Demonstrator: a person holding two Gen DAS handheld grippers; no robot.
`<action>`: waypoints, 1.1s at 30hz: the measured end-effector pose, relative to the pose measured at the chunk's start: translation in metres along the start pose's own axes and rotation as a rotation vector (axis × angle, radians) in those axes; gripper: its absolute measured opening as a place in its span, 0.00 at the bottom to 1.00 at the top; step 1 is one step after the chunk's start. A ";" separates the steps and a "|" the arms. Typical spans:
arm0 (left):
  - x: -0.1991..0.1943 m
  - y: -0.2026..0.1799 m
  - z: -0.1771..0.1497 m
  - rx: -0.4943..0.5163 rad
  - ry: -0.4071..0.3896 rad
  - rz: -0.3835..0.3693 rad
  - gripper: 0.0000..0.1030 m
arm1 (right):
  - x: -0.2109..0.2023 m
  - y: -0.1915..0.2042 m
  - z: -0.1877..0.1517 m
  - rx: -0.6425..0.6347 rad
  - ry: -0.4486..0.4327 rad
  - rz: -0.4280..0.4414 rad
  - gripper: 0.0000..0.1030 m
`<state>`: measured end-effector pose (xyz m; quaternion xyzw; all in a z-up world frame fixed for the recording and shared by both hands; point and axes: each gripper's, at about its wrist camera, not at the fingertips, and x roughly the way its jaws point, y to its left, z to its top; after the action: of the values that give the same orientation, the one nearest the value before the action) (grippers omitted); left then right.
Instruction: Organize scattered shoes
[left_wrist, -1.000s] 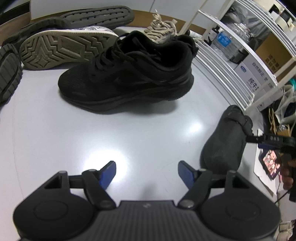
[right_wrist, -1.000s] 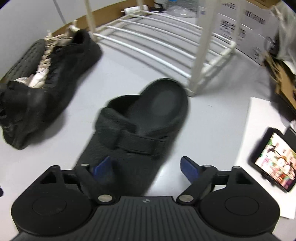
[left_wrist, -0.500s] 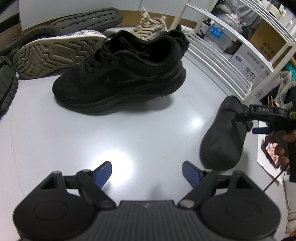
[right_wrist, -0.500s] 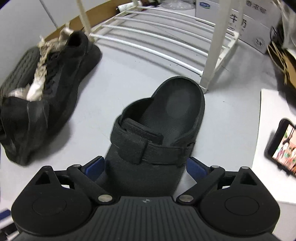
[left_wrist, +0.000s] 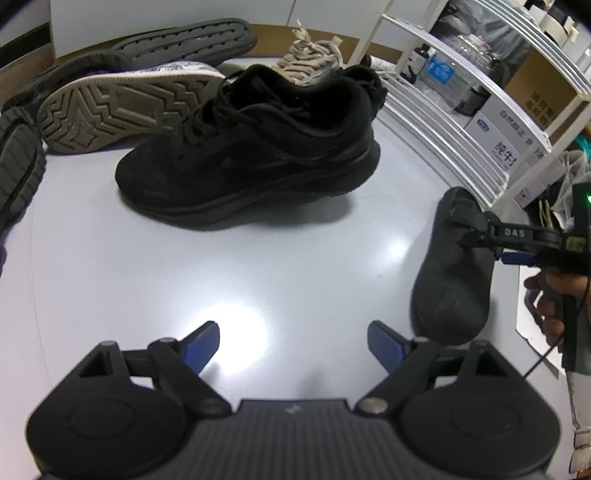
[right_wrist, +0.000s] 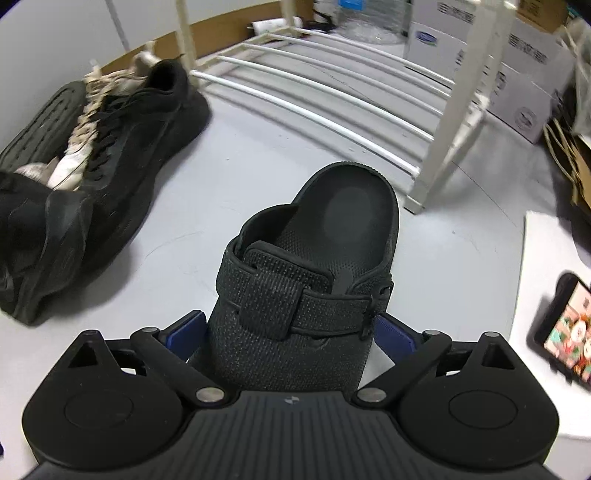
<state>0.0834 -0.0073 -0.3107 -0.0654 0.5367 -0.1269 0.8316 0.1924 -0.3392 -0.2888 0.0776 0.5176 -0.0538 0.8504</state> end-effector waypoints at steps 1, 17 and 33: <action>0.000 0.000 0.000 0.002 0.000 0.000 0.86 | 0.000 0.001 0.000 -0.036 0.000 0.015 0.95; 0.006 -0.001 0.001 0.002 0.016 -0.013 0.86 | -0.010 -0.014 0.001 -0.063 0.035 0.001 0.93; 0.002 0.008 0.002 -0.020 -0.005 -0.003 0.86 | 0.007 -0.001 -0.012 -0.206 0.021 0.006 0.90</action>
<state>0.0868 -0.0002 -0.3138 -0.0747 0.5357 -0.1226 0.8321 0.1852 -0.3385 -0.3005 -0.0082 0.5290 0.0029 0.8486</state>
